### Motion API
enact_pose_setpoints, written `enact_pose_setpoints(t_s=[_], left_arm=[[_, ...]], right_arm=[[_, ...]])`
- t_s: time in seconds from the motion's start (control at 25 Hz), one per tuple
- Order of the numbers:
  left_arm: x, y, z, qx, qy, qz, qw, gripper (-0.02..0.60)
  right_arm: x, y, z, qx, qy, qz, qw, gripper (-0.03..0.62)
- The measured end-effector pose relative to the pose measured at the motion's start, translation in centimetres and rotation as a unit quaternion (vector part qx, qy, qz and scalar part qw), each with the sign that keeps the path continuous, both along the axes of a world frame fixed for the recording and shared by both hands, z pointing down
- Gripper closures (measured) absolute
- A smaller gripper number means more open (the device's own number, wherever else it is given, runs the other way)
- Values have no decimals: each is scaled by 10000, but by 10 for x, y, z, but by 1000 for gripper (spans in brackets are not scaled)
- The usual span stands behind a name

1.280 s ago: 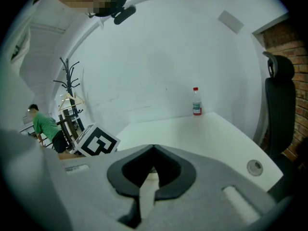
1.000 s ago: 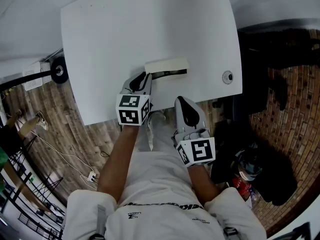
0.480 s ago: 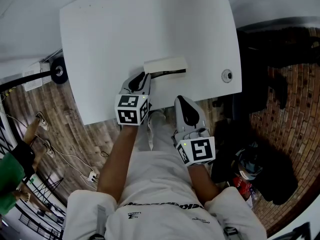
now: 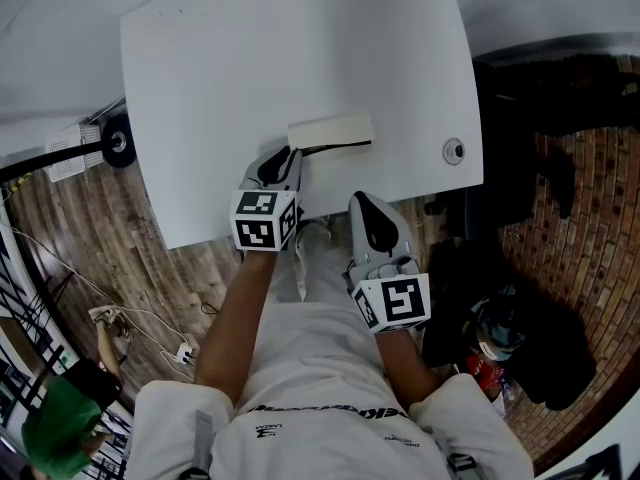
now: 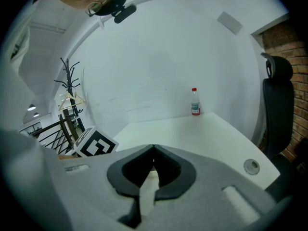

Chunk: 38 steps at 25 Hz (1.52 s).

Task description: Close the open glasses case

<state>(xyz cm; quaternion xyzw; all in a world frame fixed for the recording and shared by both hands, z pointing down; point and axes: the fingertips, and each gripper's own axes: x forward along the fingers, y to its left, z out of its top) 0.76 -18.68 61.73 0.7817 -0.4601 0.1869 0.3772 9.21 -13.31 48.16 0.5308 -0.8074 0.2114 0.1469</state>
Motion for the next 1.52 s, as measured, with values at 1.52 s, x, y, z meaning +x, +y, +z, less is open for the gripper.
enact_pose_setpoints(t_s=[1.52], left_arm=[[4,22,15,-193,-278,40,9994,545]], right_arm=[[11,14,-2,-7,23,84,10000,594]])
